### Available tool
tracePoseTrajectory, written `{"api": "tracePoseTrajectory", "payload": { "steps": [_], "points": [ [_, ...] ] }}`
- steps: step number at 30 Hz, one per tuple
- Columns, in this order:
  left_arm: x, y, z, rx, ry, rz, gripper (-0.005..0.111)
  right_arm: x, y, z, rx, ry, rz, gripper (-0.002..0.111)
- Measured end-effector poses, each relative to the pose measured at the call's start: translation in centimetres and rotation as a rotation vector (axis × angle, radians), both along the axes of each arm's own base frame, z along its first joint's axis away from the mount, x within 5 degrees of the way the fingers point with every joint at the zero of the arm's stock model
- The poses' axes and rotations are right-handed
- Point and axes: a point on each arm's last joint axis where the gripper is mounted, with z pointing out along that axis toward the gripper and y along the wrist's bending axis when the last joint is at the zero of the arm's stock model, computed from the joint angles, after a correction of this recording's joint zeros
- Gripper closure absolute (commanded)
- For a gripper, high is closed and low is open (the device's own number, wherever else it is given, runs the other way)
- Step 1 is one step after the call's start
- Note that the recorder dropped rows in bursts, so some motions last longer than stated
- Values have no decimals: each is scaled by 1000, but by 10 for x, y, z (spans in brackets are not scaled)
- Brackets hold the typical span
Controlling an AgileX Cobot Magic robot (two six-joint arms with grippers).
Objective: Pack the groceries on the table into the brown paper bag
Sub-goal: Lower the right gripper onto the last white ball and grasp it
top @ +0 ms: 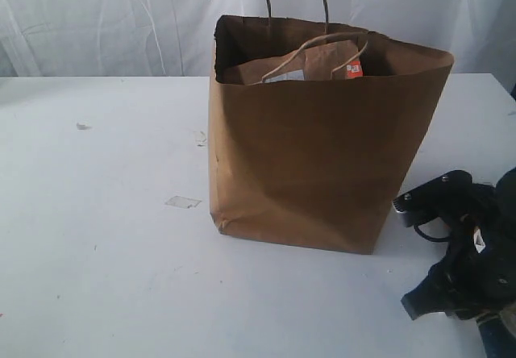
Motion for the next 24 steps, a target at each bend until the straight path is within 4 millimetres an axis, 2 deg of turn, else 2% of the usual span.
{"api": "tracePoseTrajectory", "payload": {
  "steps": [5, 24],
  "points": [
    [0, 0, 0, 0, 0, 0, 107, 7, 2, -12, 2, -6, -26, 71],
    [0, 0, 0, 0, 0, 0, 107, 13, 6, -31, -10, 37, -20, 72]
  ]
}}
